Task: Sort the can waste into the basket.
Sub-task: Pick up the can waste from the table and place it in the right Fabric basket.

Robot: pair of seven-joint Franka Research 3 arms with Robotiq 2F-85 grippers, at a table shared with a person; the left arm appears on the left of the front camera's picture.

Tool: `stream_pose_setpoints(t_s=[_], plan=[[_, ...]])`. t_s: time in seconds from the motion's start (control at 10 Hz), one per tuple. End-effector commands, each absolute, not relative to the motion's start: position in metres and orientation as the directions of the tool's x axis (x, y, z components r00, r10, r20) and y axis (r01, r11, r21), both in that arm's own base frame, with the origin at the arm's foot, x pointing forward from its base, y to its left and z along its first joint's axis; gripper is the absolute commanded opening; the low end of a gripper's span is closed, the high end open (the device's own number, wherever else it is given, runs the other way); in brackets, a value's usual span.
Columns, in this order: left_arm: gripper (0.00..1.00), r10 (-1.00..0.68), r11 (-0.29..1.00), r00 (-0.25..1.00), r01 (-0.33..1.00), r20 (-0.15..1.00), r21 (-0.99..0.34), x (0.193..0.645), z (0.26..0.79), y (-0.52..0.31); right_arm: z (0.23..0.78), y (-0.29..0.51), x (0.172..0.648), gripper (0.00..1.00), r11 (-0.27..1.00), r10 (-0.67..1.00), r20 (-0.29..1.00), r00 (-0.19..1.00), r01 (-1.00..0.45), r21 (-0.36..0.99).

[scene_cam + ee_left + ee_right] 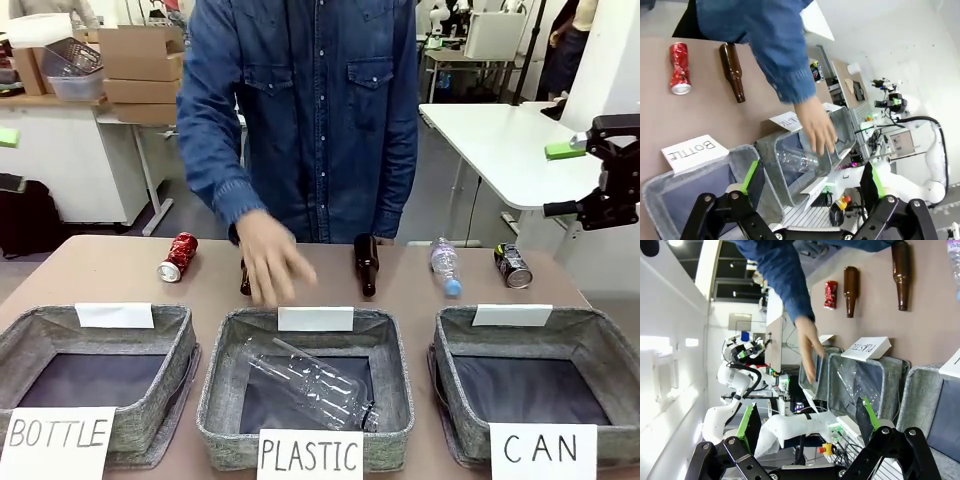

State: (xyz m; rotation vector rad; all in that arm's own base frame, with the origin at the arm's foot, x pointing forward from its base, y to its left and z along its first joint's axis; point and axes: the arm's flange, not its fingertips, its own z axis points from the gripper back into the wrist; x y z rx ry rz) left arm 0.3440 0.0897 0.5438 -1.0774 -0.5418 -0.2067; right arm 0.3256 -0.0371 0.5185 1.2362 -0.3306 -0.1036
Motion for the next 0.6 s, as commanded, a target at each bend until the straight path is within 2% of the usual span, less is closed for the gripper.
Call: stream_pose_setpoints(t_s=[0.0, 0.1, 0.2, 0.3, 0.5], plan=[[1.0, 0.039, 0.446, 0.88, 0.408, 0.473, -0.797, 0.367, 0.54, 0.076, 0.519, -0.035, 0.33, 1.0, 0.318, -0.252, 0.218, 0.943, -0.132, 0.939], [1.0, -0.011, 0.461, 0.905, 0.383, 0.426, -0.801, 0.385, 0.53, 0.063, 0.519, -0.035, 0.33, 1.0, 0.318, -0.252, 0.218, 0.943, -0.132, 0.939], [1.0, -0.012, 0.452, 0.904, 0.386, 0.428, -0.804, 0.389, 0.532, 0.065, 0.519, -0.035, 0.33, 1.0, 0.318, -0.252, 0.218, 0.943, -0.132, 0.939], [1.0, 0.048, 0.438, 0.879, 0.409, 0.475, -0.801, 0.38, 0.544, 0.08, 0.519, -0.035, 0.33, 1.0, 0.318, -0.252, 0.218, 0.943, -0.132, 0.939], [1.0, 0.109, 0.566, 0.863, 0.355, 0.494, -0.744, 0.376, 0.551, 0.09, 0.519, -0.035, 0.33, 1.0, 0.318, -0.252, 0.218, 0.943, -0.132, 0.939]])
